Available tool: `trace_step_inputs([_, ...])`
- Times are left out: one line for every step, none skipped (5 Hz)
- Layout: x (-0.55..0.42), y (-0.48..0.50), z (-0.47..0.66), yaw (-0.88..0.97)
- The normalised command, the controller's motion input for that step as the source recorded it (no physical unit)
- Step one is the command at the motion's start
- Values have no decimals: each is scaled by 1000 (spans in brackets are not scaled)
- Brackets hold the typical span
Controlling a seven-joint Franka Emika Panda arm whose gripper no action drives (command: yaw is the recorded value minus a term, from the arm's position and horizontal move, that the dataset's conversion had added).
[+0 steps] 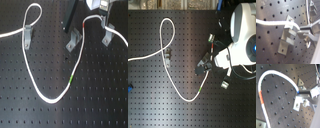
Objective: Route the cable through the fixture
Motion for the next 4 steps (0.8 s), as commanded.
trace_step_inputs([-150, -56, -547, 60])
trace_step_inputs([-164, -40, -482, 40])
trace_step_inputs([-125, -54, -91, -23])
trace_step_inputs([-163, -137, -2, -500])
